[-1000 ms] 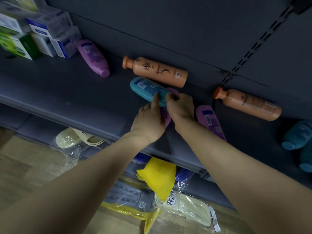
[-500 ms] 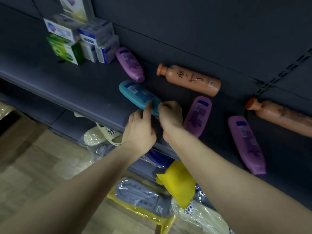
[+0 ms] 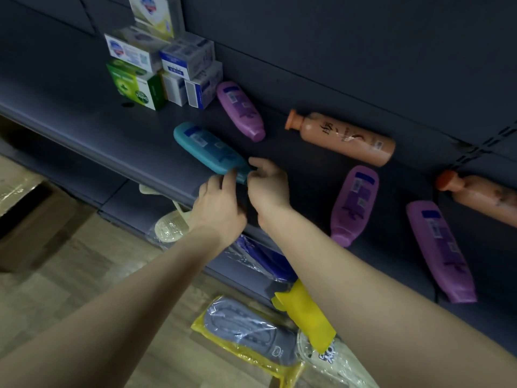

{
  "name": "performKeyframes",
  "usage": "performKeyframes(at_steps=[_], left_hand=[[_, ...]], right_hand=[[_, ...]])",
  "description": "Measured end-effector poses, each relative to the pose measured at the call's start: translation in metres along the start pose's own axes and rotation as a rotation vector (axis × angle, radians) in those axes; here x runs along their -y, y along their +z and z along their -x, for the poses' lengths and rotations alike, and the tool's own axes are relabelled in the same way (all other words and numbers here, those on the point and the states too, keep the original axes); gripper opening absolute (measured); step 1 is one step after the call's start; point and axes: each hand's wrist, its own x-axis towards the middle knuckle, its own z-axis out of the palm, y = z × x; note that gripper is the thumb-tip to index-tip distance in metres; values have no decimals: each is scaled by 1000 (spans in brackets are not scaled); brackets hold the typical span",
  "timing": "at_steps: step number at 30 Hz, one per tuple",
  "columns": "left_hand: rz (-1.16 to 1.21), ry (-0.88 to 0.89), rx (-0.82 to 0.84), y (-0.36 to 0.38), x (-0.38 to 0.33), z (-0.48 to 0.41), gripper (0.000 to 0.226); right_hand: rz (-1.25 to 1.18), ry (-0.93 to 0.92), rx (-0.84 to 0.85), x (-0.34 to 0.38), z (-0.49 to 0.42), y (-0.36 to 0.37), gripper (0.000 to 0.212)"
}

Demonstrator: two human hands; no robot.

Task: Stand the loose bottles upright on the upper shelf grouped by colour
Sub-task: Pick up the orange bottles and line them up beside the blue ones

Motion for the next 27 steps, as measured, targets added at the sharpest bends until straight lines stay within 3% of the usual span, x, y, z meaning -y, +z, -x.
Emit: performKeyframes(at_steps=[3, 8, 10, 12, 14, 18, 27], left_hand=[[-38, 55, 34, 4, -17, 3, 69], [-23, 123, 61, 23, -52, 6, 59], [-16, 155, 92, 33, -67, 8, 57], [-8, 191, 128, 43, -80, 10, 56], [4, 214, 172, 55, -92, 11, 55], [100, 214, 243, 77, -109, 15, 40], [155, 171, 138, 90, -119, 32, 36]], right_hand=[[200, -131, -80, -4, 10, -28, 37], [394, -237, -406, -19, 20, -78, 37], [452, -183, -488, -25, 22, -101, 40], [495, -16, -476, -32, 21, -120, 48], [450, 134, -405, -42, 17, -132, 52], [207, 220, -363, -58, 18, -138, 41], [-205, 408, -339, -77, 22, -141, 21]])
